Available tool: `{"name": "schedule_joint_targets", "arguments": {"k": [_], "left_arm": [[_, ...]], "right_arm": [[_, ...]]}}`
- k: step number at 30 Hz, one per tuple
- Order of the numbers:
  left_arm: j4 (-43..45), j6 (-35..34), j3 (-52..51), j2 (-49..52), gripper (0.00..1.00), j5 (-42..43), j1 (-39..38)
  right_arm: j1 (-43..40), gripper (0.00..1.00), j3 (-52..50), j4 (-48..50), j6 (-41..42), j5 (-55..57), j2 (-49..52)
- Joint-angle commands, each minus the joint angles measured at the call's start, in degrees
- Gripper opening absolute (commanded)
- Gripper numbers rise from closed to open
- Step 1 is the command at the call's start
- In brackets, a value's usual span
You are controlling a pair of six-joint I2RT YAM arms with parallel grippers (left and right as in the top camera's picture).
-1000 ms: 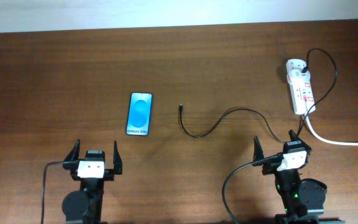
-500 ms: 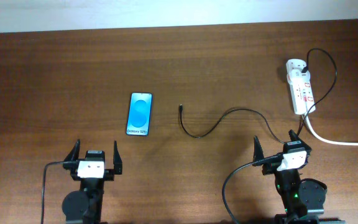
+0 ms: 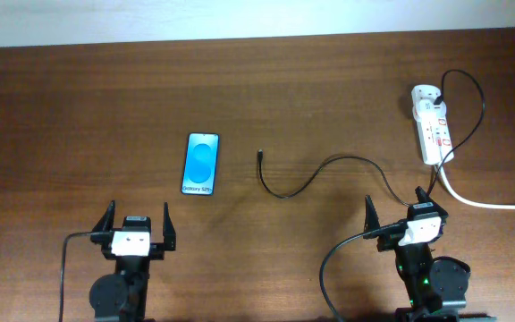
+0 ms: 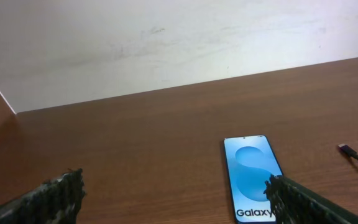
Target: Plug charger to phone and switch on socket
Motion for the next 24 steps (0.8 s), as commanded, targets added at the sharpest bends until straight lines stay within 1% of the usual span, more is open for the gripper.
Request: {"name": "schedule_joint_targets", "arguments": {"k": [1, 12, 24], "left_arm": [[-0.24, 0.94, -0.17, -0.48, 0.99, 0.85, 0.35], [0.7, 0.94, -0.17, -0.48, 0.99, 0.87, 0.35], [-0.22, 0.94, -0.15, -0.44, 0.99, 0.85, 0.35]], "right_arm": [[-0.37, 0.98, -0.31, -0.37, 0.61, 0.11, -0.28], [-0.37, 0.98, -0.31, -0.37, 0.61, 0.11, -0.28], [-0.37, 0.98, -0.31, -0.37, 0.61, 0.11, -0.28]]}}
